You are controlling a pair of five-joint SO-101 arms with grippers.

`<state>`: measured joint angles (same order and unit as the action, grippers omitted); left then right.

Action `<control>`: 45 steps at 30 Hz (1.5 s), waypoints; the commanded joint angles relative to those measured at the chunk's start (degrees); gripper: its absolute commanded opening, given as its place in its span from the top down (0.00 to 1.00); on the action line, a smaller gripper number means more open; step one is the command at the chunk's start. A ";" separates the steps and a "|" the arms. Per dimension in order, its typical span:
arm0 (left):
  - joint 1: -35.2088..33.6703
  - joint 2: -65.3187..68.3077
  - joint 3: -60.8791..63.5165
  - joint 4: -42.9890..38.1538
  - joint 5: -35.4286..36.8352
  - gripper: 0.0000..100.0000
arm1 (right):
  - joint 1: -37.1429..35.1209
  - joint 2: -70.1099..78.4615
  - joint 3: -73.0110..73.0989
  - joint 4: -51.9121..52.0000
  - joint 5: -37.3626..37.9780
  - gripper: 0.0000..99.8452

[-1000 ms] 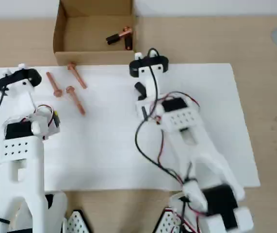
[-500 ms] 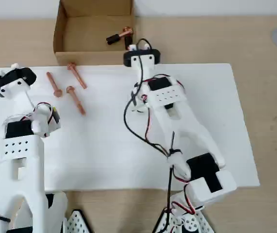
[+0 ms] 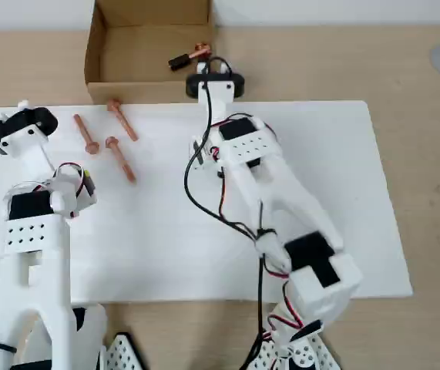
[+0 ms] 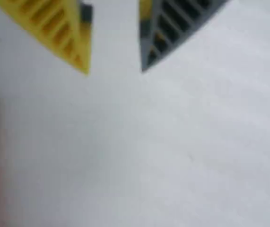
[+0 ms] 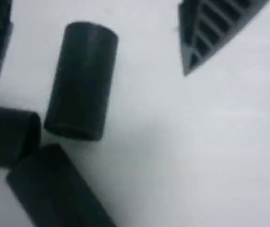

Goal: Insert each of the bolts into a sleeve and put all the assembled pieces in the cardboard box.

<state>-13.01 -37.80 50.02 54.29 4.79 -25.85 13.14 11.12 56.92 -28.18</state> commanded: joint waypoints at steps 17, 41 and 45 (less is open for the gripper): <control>-0.70 -0.04 -2.64 -0.79 0.26 0.92 | 2.07 0.57 -4.00 -0.97 -0.44 0.71; -0.70 -0.31 -3.16 -0.79 0.18 0.92 | 3.30 6.29 -7.08 -0.09 0.00 0.82; -0.62 -0.40 -3.16 -0.79 0.18 0.92 | 3.30 6.37 -10.07 3.87 0.09 0.82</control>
<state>-13.01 -37.80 50.02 54.29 4.79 -22.86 19.74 5.58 58.77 -28.18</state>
